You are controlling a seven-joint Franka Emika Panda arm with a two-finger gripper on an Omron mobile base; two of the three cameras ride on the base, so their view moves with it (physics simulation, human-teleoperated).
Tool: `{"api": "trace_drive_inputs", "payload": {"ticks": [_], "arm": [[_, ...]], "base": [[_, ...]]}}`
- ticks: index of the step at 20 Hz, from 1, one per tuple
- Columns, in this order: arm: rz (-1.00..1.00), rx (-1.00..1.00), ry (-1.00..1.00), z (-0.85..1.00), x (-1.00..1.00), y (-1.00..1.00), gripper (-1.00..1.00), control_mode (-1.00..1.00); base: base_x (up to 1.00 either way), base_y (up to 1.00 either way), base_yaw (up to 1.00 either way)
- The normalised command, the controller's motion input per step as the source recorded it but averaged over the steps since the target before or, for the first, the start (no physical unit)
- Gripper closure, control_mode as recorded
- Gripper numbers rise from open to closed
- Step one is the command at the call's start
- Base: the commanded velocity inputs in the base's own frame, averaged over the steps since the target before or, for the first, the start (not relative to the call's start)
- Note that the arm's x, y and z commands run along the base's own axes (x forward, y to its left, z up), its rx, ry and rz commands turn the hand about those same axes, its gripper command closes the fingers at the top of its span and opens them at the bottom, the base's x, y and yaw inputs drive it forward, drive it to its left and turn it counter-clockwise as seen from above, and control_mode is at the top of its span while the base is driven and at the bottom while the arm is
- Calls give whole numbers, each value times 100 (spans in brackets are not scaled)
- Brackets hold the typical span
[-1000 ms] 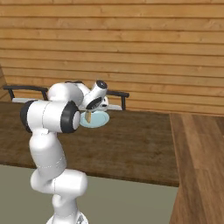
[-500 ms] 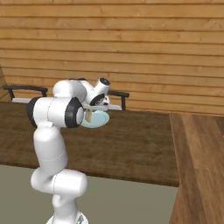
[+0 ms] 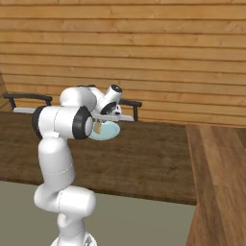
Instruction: Start the toaster. Once the lever pops up, take the bread to the plate on the dining counter.
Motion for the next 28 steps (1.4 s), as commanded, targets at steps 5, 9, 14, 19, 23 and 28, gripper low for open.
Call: {"api": "trace_drive_inputs", "payload": {"ticks": [5,9,14,19,23,28], "arm": [[0,0,0,0,0,0,-100,-100],[0,0,0,0,0,0,-100,-100],[0,0,0,0,0,0,-100,-100],[0,0,0,6,2,-4,-100,-100],[0,0,0,14,0,-20,-100,-100],[0,0,-5,36,0,-17,-100,-100]], "base": [[0,0,0],[0,0,0],[0,0,0],[0,0,0],[0,0,0],[0,0,0]]}}
